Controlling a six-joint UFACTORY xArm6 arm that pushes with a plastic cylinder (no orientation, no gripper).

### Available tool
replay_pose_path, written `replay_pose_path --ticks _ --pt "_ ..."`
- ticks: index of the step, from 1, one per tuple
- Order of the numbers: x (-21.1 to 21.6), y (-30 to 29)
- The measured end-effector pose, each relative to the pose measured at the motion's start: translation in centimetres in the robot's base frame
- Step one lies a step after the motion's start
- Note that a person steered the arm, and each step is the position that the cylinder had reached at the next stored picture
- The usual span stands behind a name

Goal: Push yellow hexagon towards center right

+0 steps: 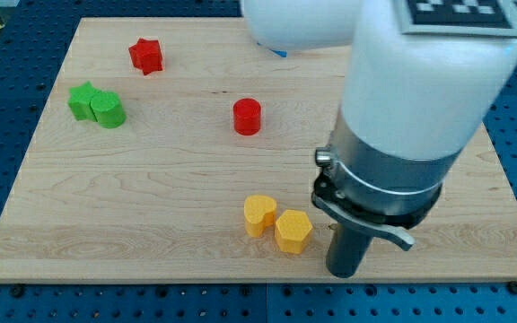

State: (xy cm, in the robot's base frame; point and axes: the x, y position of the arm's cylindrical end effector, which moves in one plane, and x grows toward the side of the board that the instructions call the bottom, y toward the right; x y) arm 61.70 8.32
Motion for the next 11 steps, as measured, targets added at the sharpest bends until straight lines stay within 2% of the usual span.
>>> replay_pose_path --ticks 2,3,5,7,9,11 --pt "0.1 -0.8" --pt "0.1 -3.7" --pt "0.1 -4.3" --pt "-0.1 -7.5" --pt "-2.5 -5.8" --pt "-7.3 -4.4"
